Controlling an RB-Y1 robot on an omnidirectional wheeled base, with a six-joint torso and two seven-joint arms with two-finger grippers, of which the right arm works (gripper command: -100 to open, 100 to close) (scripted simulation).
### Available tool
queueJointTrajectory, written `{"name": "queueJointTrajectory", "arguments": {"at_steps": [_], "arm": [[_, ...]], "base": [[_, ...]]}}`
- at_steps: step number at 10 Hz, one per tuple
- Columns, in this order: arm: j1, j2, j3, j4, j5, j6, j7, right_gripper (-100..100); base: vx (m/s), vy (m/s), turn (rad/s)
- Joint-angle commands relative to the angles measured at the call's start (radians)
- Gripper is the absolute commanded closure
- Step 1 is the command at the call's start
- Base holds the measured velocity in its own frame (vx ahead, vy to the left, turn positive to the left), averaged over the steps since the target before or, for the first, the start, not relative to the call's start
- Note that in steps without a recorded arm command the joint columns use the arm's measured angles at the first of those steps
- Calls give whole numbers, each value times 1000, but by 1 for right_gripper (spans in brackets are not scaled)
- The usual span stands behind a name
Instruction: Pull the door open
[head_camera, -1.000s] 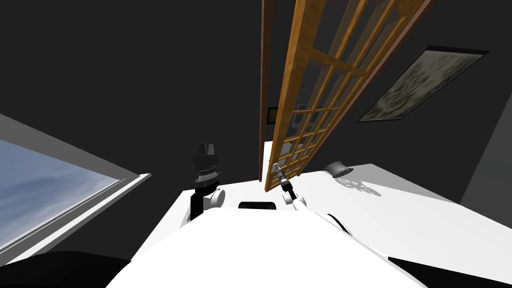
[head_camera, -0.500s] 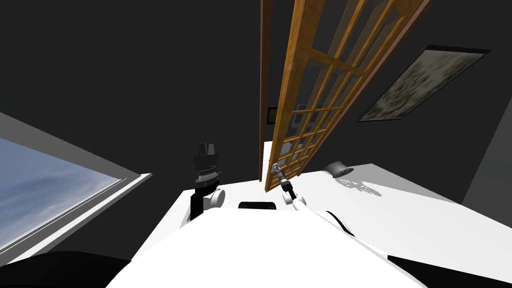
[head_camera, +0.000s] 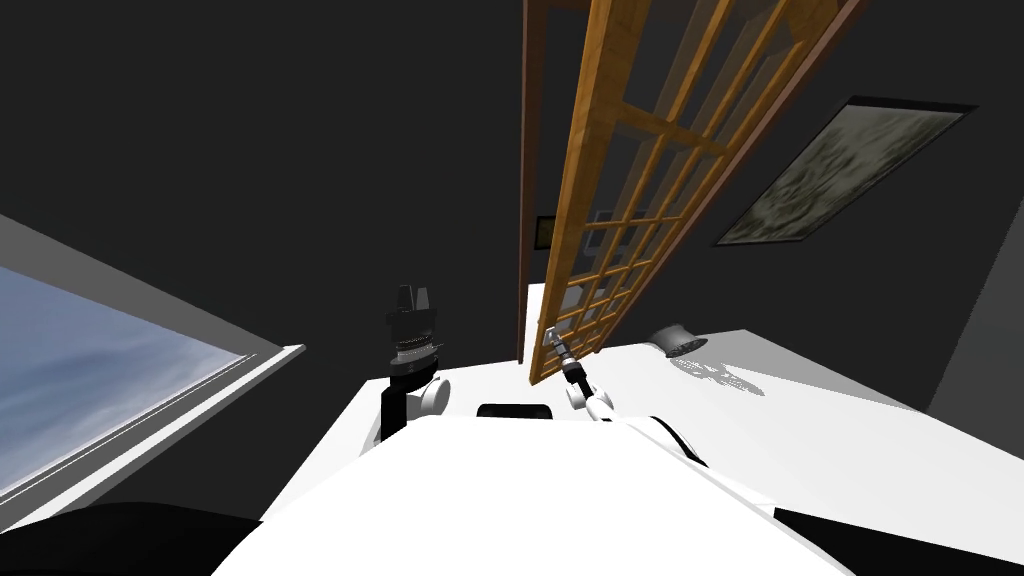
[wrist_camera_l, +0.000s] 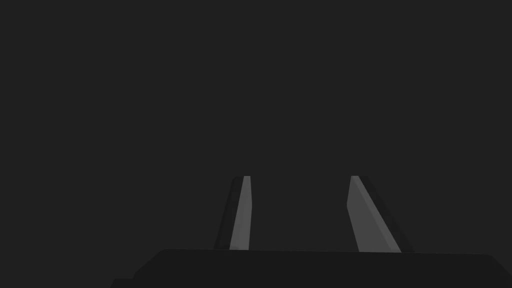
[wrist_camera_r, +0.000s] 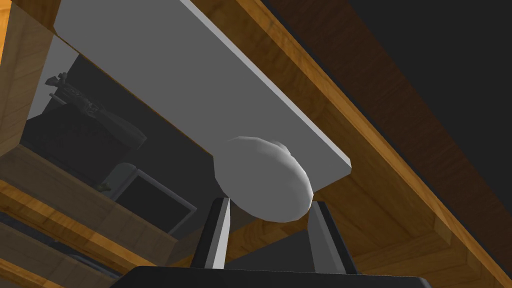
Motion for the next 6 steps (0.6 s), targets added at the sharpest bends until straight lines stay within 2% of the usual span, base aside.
{"name": "queueJointTrajectory", "arguments": {"at_steps": [1,2,3,4,6], "arm": [[-1,4,4,14,-7,-20,-32,100],[-1,4,4,14,-7,-20,-32,100],[3,1,7,10,-20,-18,-78,100],[3,1,7,10,-20,-18,-83,100],[8,-3,10,5,-34,-15,-139,100]], "base": [[-24,-46,90],[-17,-19,30],[-34,-20,136],[-28,-24,57],[-32,-24,116]]}}
